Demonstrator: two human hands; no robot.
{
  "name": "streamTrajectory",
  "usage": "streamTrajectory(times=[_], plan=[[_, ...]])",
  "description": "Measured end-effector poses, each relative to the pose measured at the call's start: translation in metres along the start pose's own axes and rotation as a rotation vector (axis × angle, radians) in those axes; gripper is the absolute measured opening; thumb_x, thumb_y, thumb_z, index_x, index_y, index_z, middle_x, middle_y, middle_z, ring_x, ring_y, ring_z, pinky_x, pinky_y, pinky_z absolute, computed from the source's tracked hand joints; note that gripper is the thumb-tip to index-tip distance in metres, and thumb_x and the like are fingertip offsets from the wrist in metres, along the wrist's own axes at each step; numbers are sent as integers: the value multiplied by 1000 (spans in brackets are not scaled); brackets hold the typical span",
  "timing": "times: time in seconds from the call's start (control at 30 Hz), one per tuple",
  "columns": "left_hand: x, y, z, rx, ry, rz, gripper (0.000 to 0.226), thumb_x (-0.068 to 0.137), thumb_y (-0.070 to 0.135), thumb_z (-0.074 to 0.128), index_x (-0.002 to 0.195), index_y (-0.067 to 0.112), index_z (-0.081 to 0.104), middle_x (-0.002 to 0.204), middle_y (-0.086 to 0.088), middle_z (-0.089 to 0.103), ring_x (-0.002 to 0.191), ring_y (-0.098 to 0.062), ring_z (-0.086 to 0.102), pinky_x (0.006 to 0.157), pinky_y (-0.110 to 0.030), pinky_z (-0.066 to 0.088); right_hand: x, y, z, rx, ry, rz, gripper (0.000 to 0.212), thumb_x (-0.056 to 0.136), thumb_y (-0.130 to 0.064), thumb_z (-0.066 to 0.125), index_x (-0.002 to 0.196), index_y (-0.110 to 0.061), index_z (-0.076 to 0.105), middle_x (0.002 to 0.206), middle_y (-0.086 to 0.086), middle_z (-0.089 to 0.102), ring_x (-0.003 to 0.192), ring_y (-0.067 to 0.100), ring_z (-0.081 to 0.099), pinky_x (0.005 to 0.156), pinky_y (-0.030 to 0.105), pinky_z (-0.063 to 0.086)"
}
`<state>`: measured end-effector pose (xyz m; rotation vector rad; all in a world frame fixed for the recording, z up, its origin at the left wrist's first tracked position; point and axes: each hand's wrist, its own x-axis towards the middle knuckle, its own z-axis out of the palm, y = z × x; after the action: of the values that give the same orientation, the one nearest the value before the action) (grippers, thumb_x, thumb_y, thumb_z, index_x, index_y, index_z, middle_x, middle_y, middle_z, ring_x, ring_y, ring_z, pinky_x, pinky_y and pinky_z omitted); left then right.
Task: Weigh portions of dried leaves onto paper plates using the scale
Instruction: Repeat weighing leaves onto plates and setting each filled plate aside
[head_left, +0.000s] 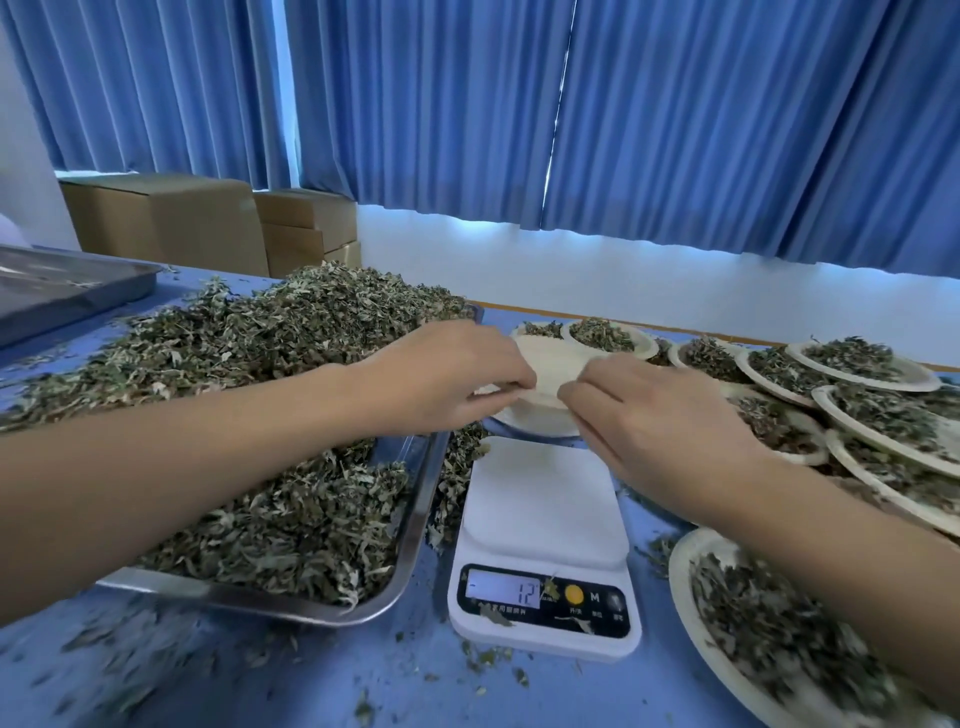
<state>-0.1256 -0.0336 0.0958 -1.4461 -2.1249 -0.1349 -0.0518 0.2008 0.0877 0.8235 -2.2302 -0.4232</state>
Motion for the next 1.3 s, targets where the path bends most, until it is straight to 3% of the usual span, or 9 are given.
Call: streamTrajectory(times=[0.33,0.47,0.57,0.67,0.77,0.93,1.07,1.17,1.3], plan=[[-30,57,-2,-118,-278,46,27,104,28,55,123,15,69,115,0,70,109,-20,62,89,-42,51,-71,-48,-12,95,-6,-6,66,48,6,90,111,-8,77,89,4,70,71,24,69,38,30,46],[-34,67,-4,-208,-372,-4,34,103,39,53,125,18,69,117,3,70,107,-16,63,91,-39,51,-77,-57,-17,144,-46,34,51,64,-9,93,112,-14,77,93,1,69,71,21,68,36,31,47],[-38,62,-9,-285,-257,-156,48,101,57,42,116,22,71,110,10,72,98,-10,66,87,-36,53,-74,-67,-28,160,31,104,21,94,-32,69,108,-17,76,94,0,66,63,15,62,35,28,43],[-38,35,-7,-192,-123,-383,44,103,50,40,100,19,72,90,6,71,80,-14,66,76,-38,54,-69,-84,-33,265,149,70,36,102,-33,52,77,-16,71,75,-2,59,51,17,50,36,31,39],[-34,-1,5,-183,-148,-641,25,99,25,52,113,18,71,108,0,72,95,-20,66,86,-41,55,-62,-114,-32,346,186,-63,43,99,-32,57,59,-17,56,59,-2,45,44,17,38,35,30,32],[-23,-52,36,-141,-430,-907,61,93,23,63,149,17,42,135,-18,54,88,-26,60,74,-33,50,-51,-147,-14,426,83,-125,46,99,-33,59,56,-22,46,54,-4,36,43,17,32,37,27,32],[-16,-80,61,-113,-589,-985,80,91,42,66,158,28,23,156,-20,32,123,-38,55,104,-44,48,-46,-151,-5,501,3,-160,46,105,-34,52,61,-23,44,59,-4,33,46,19,32,42,30,33],[-17,-90,72,-146,-630,-1028,81,93,42,66,160,23,23,163,-10,29,143,-34,38,115,-39,36,-46,-149,-6,573,-62,-216,42,107,-32,51,69,-25,35,68,-4,24,51,17,29,51,30,32],[-21,-83,86,-78,-490,-1062,62,95,38,64,152,26,41,146,-11,54,126,-36,55,103,-44,48,-44,-146,-6,592,-121,-237,44,109,-32,47,69,-24,29,69,-2,20,51,15,24,52,30,30]])
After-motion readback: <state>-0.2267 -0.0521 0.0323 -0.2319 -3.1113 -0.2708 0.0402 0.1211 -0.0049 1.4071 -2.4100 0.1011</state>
